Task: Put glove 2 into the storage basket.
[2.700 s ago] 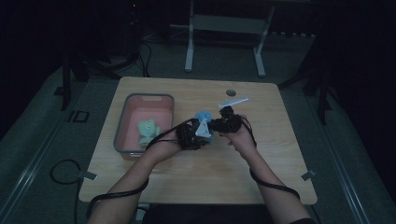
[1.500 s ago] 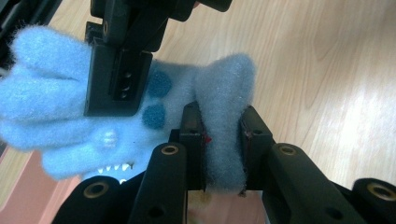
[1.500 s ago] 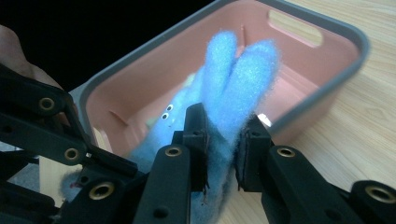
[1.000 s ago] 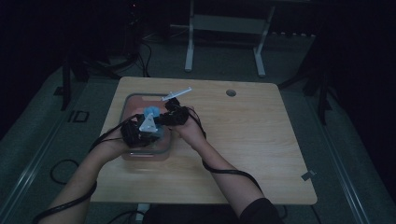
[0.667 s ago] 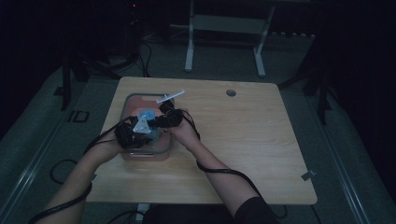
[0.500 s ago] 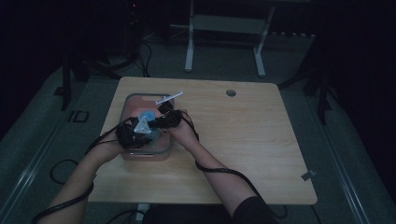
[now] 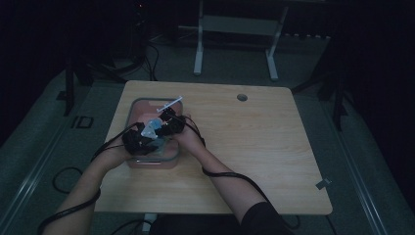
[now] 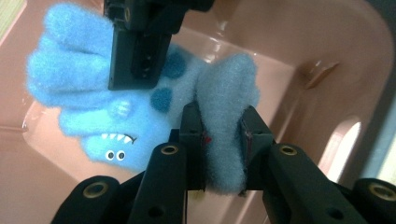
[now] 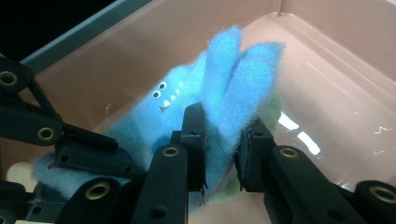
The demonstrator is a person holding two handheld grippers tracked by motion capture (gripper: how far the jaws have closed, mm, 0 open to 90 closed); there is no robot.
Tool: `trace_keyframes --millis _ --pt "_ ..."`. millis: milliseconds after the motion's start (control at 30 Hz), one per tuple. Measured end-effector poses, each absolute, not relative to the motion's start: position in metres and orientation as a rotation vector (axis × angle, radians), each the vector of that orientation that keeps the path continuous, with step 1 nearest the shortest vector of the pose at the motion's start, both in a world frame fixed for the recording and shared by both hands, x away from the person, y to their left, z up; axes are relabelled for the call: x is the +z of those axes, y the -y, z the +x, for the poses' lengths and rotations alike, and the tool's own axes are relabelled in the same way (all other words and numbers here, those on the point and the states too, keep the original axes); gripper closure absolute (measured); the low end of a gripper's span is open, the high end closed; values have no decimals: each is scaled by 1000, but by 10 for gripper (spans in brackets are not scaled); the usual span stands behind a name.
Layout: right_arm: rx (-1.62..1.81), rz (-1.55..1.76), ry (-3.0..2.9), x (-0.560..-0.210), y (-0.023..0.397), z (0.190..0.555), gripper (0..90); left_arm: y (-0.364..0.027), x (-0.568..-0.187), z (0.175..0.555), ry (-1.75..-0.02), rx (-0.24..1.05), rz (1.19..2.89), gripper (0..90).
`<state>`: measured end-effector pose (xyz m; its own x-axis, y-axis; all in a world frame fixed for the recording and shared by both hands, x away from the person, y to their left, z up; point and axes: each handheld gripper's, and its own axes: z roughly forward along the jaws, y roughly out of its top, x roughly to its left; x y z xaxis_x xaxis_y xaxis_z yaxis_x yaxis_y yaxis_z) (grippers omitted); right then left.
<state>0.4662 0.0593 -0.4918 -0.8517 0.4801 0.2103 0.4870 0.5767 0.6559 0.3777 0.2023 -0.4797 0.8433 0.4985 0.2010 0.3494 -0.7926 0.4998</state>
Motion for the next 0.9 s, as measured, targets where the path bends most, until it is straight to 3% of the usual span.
trace_keyframes --millis 233,433,733,900 --pt "-1146 -873 2765 -493 -60 469 641 -202 -482 380 -646 421 2551 708" --pt "-1173 -837 2759 -487 -55 467 513 -201 -479 376 -659 455 2516 529" --pt "-1218 -815 2756 -473 -43 465 362 -202 -466 365 -705 480 2444 472" --pt "-1263 -791 2732 -465 -33 462 285 -204 -464 363 -769 493 2399 347"
